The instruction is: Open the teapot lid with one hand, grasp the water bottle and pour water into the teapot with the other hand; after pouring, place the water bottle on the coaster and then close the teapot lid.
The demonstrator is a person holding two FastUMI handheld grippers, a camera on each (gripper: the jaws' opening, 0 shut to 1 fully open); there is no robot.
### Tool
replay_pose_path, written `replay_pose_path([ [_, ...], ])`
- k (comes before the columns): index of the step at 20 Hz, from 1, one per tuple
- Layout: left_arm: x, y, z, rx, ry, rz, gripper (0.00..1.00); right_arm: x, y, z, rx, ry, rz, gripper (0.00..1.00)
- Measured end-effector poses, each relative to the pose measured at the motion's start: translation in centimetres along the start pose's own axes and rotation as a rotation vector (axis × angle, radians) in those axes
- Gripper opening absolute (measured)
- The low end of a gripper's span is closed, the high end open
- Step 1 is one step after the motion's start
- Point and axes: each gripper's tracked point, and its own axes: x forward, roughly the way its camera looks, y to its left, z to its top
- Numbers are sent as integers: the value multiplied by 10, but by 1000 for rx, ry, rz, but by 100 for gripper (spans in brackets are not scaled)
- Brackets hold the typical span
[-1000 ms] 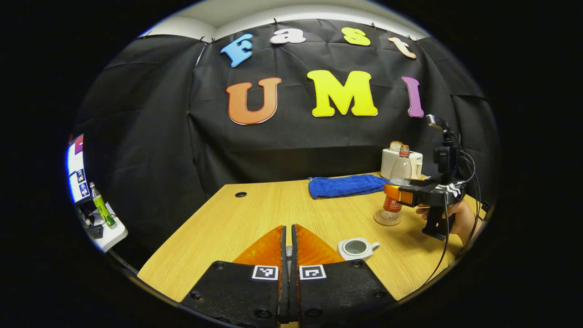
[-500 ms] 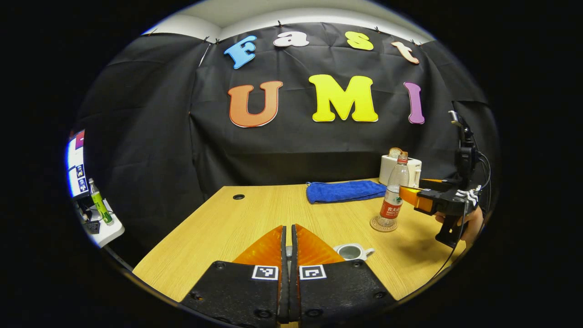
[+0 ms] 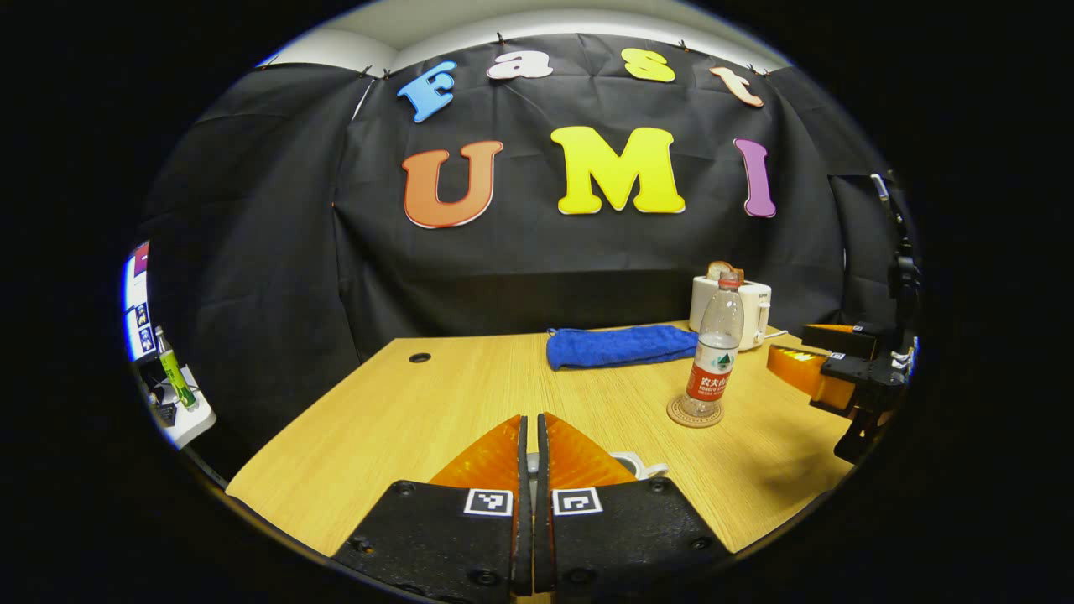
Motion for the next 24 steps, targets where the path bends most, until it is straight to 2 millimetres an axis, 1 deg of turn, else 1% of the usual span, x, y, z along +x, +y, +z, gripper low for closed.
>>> replay_pose_path([
  [2, 7, -15, -5, -2, 7, -29, 4, -6, -8, 2, 5, -26, -17, 94],
  [4, 13, -25, -6, -15, -7, -52, 4, -12, -13, -2, 12, -31, -24, 95],
  [7, 25, -34, 1, -54, -64, -76, 4, -19, -17, -8, 13, -34, -19, 95],
  [9, 30, -42, 2, -93, -92, -110, 4, -22, -27, -1, 8, -68, -36, 94],
  [11, 36, -47, 0, -137, -108, -136, 4, -25, -31, 0, 15, -80, -27, 94],
  [13, 41, -56, -4, -149, -120, -163, 4, -23, -43, 2, 16, -82, -45, 95],
  [15, 44, -57, -5, -126, -143, -148, 4, -22, -43, 2, 38, -79, -38, 95],
  [18, 52, -62, -15, -79, -134, -138, 4, -21, -45, -1, 48, -69, -35, 95],
  [20, 55, -63, -22, -64, -117, -132, 4, -22, -43, -2, 45, -66, -33, 95],
  [23, 59, -60, -32, -68, -89, -122, 4, -24, -40, -2, 31, -70, -31, 94],
  [24, 57, -59, -32, -76, -92, -121, 4, -25, -38, -3, 28, -69, -30, 95],
])
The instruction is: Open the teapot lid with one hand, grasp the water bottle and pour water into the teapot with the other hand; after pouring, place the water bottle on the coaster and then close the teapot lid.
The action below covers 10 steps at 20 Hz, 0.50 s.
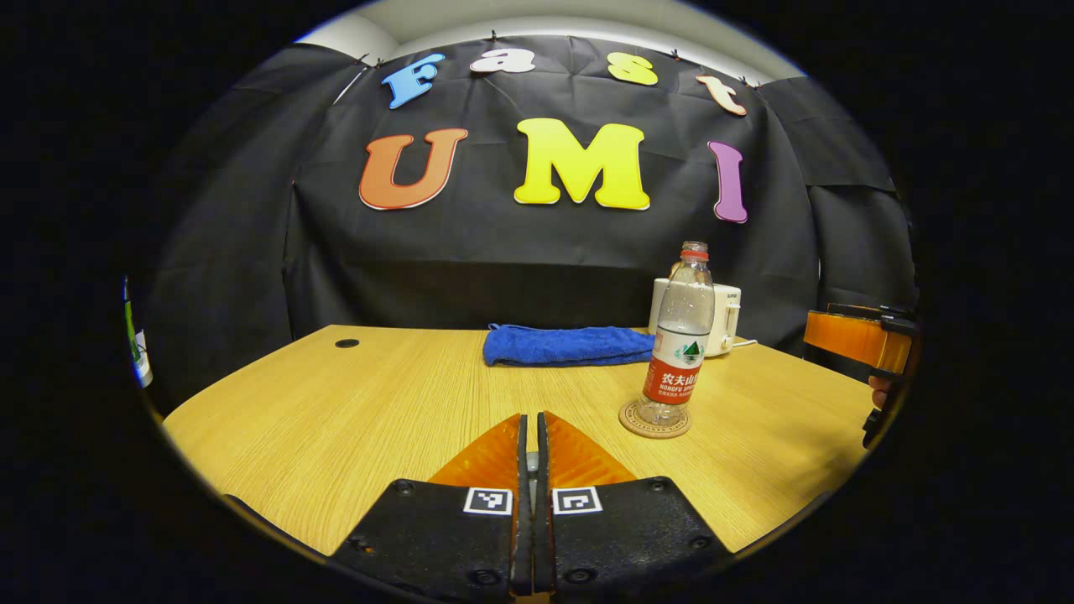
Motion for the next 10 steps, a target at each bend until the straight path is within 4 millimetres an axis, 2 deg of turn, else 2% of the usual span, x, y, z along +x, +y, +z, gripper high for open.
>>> replay_pose_path([
  [2, 1, 1, 0, -7, 7, 0, 3, -1, 4, 0, -9, 2, 7, 95],
  [5, 3, 2, -10, -23, 32, 1, 4, -1, 6, -1, -26, 2, 10, 95],
  [10, 3, -1, -9, 8, 29, 13, 7, -2, 9, -3, -40, 14, 8, 95],
])
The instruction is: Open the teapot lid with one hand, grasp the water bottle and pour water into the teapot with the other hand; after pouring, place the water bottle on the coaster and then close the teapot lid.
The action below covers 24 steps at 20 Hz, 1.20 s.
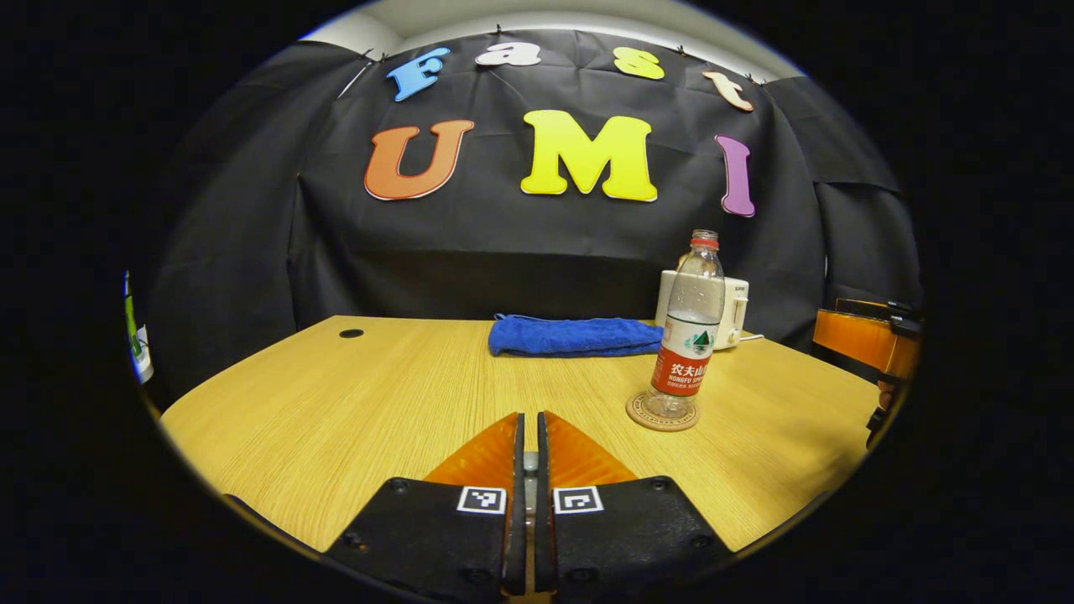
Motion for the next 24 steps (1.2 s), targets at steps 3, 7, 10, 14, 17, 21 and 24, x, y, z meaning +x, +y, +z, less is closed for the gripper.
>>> replay_pose_path([
  [3, 0, -1, 1, -20, 16, -9, 10, -4, 2, 1, -6, 1, -4, 95],
  [7, -10, -1, 15, -15, 10, -3, 24, -17, 0, 16, -14, -20, -27, 95],
  [10, -23, -1, 35, -8, -13, 14, 36, -32, -3, 31, -36, -31, -55, 95],
  [14, -53, -2, 67, 0, -52, 52, 58, -60, -12, 46, -60, 0, -110, 95],
  [17, -76, -14, 85, 45, -63, 59, 76, -84, -19, 62, -40, 0, -145, 98],
  [21, -110, -24, 107, 120, -87, 86, 98, -110, -29, 87, 20, -37, -159, 95],
  [24, -131, -32, 122, 120, -122, 71, 99, -127, -40, 99, 20, -66, -194, 95],
])
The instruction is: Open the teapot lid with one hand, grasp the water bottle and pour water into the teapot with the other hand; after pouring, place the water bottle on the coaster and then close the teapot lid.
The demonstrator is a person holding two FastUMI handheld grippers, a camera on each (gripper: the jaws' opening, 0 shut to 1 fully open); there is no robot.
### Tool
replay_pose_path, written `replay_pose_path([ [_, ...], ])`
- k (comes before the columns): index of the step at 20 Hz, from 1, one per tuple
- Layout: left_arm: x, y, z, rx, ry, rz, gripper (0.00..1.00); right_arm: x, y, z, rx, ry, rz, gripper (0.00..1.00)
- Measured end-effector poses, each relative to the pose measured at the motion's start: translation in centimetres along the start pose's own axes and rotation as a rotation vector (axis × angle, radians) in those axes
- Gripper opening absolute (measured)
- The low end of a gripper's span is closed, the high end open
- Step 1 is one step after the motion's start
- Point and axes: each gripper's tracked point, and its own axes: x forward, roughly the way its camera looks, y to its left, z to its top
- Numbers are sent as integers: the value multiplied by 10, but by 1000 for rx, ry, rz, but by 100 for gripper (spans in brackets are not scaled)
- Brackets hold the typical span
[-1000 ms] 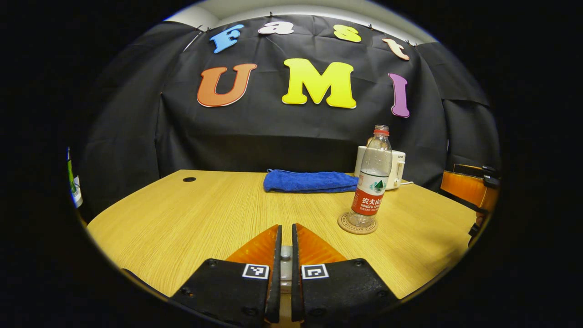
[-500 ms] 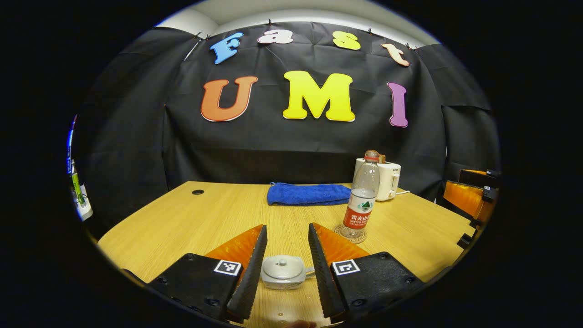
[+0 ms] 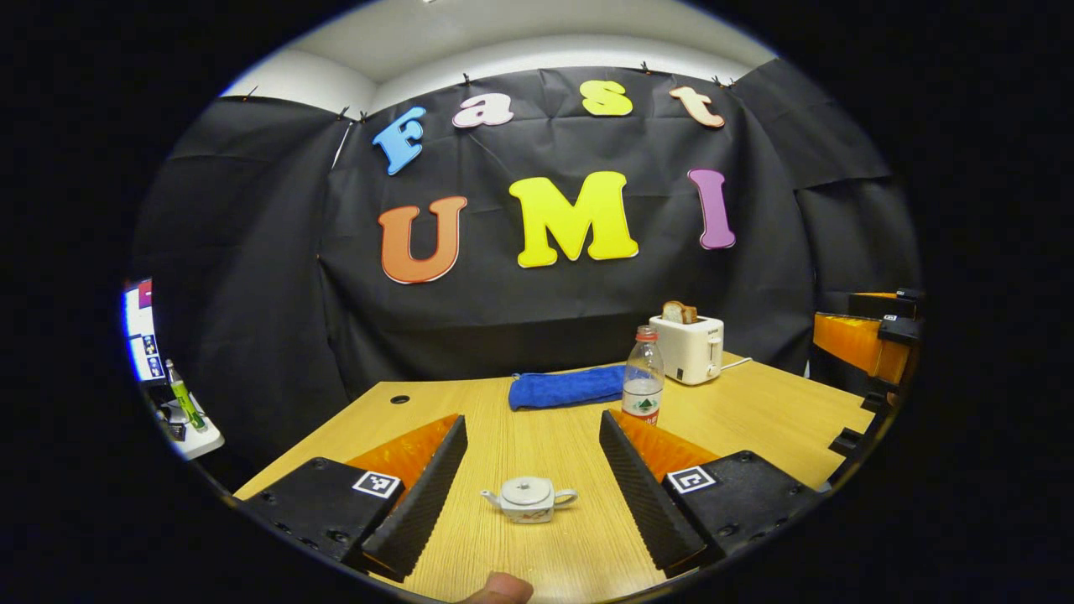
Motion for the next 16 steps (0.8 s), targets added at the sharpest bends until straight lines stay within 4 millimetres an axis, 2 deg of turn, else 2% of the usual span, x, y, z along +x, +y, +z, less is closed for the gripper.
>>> replay_pose_path([
  [2, -9, 5, 7, -28, -10, 13, 99, -9, -1, 2, 1, -7, -2, 93],
  [3, -13, 9, 9, -44, -12, 24, 99, -12, -3, -1, -5, -3, -5, 95],
  [5, -18, 18, 12, -75, -14, 53, 99, -15, -5, -9, -36, 6, -7, 98],
  [8, -23, 24, 15, -59, -23, 67, 99, -16, -4, -14, -59, 19, 4, 95],
  [11, -22, 30, 16, -51, -26, 84, 99, -10, -3, -18, -55, 28, 10, 98],
  [12, -22, 34, 14, -55, -18, 94, 99, -9, -4, -20, -54, 32, 10, 95],
  [16, -17, 43, 9, -72, -5, 118, 100, -6, 1, -25, -69, 46, 17, 95],
])
